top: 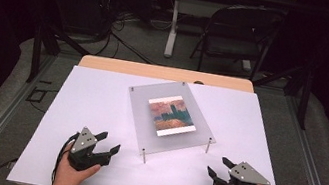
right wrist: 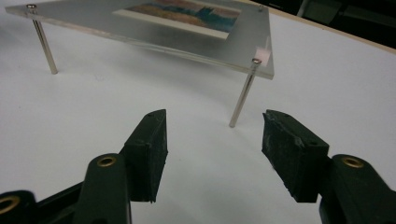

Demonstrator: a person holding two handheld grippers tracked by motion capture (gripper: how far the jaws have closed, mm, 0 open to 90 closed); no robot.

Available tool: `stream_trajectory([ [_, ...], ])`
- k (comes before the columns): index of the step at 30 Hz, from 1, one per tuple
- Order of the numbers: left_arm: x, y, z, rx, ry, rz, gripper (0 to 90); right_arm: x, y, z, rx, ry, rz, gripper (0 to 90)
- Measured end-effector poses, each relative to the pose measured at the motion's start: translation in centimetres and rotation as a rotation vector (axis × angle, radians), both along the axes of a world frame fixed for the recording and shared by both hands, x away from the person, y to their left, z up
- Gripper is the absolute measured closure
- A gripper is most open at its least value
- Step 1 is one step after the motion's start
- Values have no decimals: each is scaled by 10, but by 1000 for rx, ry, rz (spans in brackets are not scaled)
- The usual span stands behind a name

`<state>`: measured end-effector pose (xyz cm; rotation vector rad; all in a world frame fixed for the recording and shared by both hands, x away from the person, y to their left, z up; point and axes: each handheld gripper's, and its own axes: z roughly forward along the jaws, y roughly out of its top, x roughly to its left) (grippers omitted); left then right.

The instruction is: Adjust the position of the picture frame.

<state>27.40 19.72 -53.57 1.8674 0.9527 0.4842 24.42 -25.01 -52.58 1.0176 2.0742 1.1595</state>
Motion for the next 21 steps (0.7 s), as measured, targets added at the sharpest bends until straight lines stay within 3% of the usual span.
stream_trajectory([
  [3,-1,0,1,-2,-3,5,348,1,2,-1,-7,23,-21,414],
  [4,-2,0,2,-6,8,0,353,2,2,-3,6,51,-14,466],
  [6,-2,-1,1,5,28,2,354,3,2,-3,18,64,-4,484],
  [9,-1,-2,0,-3,34,-6,374,5,1,-4,41,63,-3,486],
  [14,0,-3,-1,-24,83,-11,410,10,-5,-4,81,82,-3,481],
  [21,-1,-5,0,-34,100,-10,432,10,0,-4,60,81,-6,456],
])
